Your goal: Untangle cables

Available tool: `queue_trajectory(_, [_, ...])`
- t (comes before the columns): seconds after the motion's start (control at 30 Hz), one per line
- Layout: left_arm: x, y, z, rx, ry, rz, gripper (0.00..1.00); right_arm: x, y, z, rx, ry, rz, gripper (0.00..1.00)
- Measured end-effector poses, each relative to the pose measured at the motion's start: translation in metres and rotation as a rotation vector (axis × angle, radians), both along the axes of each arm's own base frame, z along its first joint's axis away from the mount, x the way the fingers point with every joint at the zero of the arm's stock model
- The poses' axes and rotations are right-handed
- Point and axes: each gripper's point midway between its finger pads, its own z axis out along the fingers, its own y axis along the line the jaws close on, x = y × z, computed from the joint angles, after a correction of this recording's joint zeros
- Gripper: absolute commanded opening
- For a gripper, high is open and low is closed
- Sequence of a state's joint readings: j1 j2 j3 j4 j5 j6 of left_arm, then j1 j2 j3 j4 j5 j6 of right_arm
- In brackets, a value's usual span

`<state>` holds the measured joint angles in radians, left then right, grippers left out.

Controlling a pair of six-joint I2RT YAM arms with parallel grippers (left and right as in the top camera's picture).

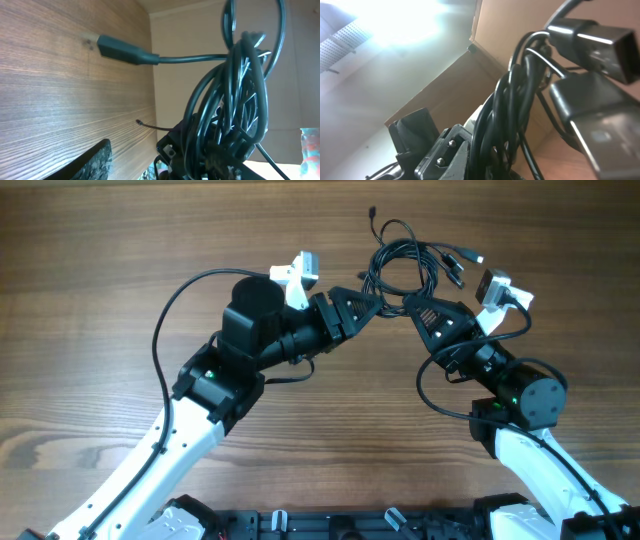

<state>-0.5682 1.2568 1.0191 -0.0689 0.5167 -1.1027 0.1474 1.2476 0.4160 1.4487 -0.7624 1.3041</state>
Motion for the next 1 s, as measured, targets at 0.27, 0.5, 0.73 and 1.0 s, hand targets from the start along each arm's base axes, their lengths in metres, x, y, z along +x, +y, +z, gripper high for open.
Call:
queue_trajectory(0.27, [-0.007,-0.014,0.007,-0.016,-0.032,-0.015,0.6,0.0,0.0,0.0,0.0,0.002,0.0,0.04])
queue_trajectory(0.5, [-0.008,-0.015,0.006,-0.015,-0.029,-0.02,0.75,0.0,0.0,0.0,0.0,0.002,-0.002,0.04])
queue_trajectory(0.73, [-0.012,-0.013,0.0,-0.024,0.022,-0.075,0.95,0.004,-0.004,0.001,0.0,-0.013,-0.033,0.05])
queue_trajectory(1.0, [-0.02,-0.015,0.01,-0.067,0.007,-0.153,0.89,0.007,-0.003,-0.004,-0.005,0.014,-0.034,0.04])
